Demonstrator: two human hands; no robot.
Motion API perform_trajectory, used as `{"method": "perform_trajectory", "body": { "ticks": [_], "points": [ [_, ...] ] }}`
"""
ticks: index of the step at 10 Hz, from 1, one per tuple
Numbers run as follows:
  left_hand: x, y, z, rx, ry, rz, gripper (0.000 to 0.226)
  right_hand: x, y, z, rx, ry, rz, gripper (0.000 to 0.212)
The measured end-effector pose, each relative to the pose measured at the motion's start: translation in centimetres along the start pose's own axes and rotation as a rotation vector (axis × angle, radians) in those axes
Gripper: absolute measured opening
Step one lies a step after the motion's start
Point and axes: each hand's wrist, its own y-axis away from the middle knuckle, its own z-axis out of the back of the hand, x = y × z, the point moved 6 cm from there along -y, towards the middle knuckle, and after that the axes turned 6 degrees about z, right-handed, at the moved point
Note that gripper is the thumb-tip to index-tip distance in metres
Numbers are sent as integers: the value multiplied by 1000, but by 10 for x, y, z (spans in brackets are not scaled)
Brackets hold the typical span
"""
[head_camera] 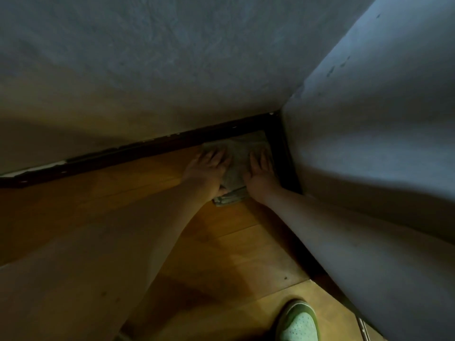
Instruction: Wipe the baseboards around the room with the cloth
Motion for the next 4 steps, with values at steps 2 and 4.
{"method": "perform_trajectory", "body": {
  "ticks": [2,4],
  "points": [
    [2,64,11,-131,134,-9,74,10,72,4,20,163,186,55],
    [18,170,69,-225,292,100,82,55,186,32,-21,238,288,61]
  ]
}}
